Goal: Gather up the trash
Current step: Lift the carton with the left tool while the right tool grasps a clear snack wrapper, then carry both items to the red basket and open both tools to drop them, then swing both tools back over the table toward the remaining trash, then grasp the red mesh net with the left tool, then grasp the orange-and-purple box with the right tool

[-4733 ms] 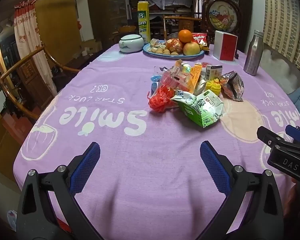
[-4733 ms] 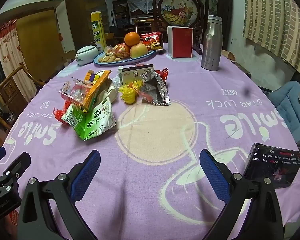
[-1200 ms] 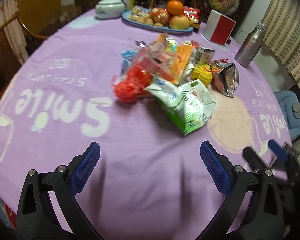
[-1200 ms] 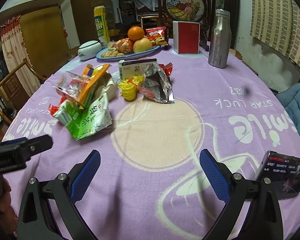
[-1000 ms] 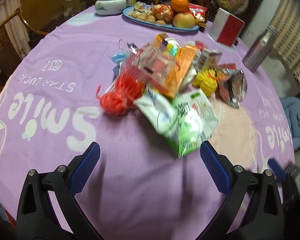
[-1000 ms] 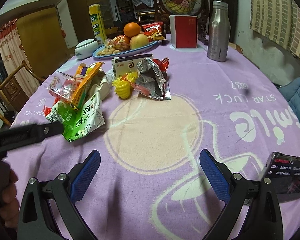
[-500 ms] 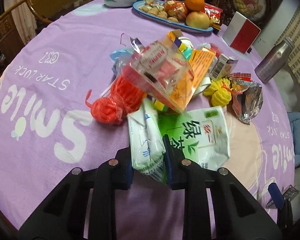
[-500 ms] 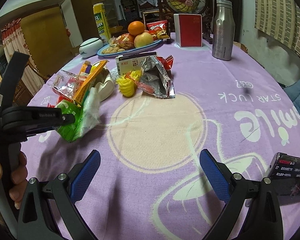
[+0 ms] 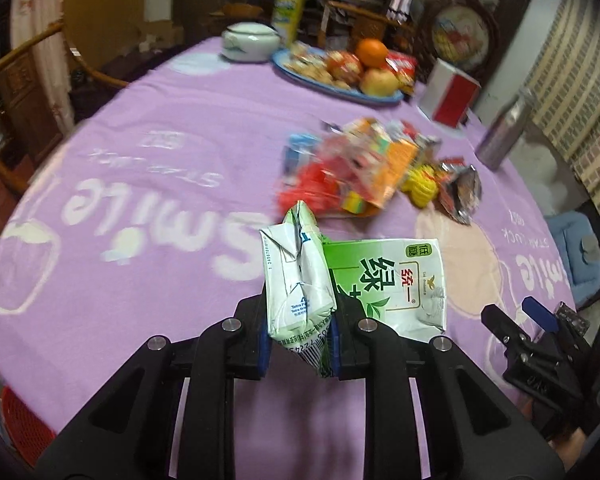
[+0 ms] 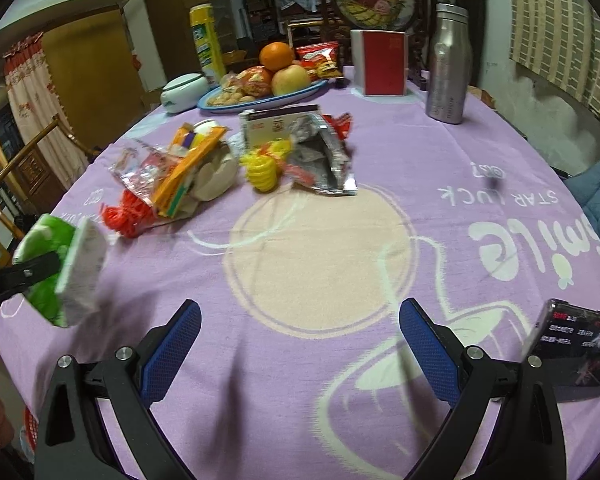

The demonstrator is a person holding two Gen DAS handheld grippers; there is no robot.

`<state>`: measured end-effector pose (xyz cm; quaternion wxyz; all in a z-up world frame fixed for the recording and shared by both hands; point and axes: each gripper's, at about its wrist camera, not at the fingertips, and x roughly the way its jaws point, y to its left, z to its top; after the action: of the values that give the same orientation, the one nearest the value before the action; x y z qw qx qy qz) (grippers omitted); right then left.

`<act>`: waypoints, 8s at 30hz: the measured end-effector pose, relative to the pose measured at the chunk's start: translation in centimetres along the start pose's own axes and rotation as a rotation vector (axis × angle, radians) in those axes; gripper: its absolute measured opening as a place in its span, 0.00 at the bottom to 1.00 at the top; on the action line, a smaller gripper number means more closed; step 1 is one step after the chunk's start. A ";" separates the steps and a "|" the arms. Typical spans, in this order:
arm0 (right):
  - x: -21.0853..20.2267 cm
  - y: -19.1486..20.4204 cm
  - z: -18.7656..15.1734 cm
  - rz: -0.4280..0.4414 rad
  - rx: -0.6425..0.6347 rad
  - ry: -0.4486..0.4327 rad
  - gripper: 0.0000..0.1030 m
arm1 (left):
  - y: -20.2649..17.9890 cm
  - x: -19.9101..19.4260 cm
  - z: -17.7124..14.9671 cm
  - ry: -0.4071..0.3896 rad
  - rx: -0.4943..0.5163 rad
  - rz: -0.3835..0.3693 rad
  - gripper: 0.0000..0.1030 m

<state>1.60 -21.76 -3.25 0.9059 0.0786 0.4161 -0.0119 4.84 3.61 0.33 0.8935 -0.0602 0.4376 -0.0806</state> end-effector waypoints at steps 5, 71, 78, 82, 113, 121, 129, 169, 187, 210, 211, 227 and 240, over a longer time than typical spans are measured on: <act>0.2 2.2 1.7 0.053 -0.051 0.022 0.95 | 4.7 -2.8 -0.4 -0.076 -0.058 0.060 0.22; -6.9 48.2 -11.7 0.999 -0.818 0.385 0.40 | 34.6 -21.1 -18.6 -0.179 -0.609 0.604 0.21; -0.8 57.0 -22.7 0.949 -0.844 0.709 0.40 | 43.4 -14.6 -26.8 0.057 -0.774 0.676 0.20; 2.2 60.0 -26.9 0.883 -0.869 0.786 0.41 | 46.4 -11.7 -29.6 0.146 -0.825 0.691 0.20; -3.2 53.5 -18.3 0.827 -1.005 0.350 0.88 | 42.5 -17.7 -25.4 -0.002 -0.780 0.790 0.66; -4.2 42.3 -7.6 0.600 -0.774 0.092 0.94 | 35.3 -16.7 -18.7 -0.095 -0.593 0.682 0.76; -0.6 29.9 0.5 0.329 -0.542 0.027 0.94 | 25.6 -13.6 -10.9 -0.148 -0.361 0.567 0.80; 7.6 6.3 11.0 0.104 -0.023 0.059 0.95 | -1.7 8.6 4.1 -0.081 0.250 0.279 0.75; 7.5 5.9 11.0 0.099 -0.003 0.061 0.95 | -3.7 12.9 4.8 0.010 0.301 0.165 0.30; 8.3 7.3 10.0 0.107 -0.041 0.081 0.94 | 5.2 0.8 2.1 -0.124 0.041 0.163 0.27; 8.3 7.4 10.0 0.106 -0.045 0.082 0.94 | 5.6 0.8 1.8 -0.120 0.033 0.173 0.27; 12.3 10.4 8.5 0.214 -0.080 0.178 0.37 | 10.5 0.0 -2.0 -0.099 -0.065 0.170 0.27; 9.7 11.1 8.2 0.218 -0.133 0.113 0.16 | 10.9 -0.8 -2.4 -0.101 -0.079 0.152 0.27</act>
<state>15.10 -11.59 -3.81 0.8802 0.0637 0.4552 0.1185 3.40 14.36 -2.46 0.9150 -0.0661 0.3980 0.0078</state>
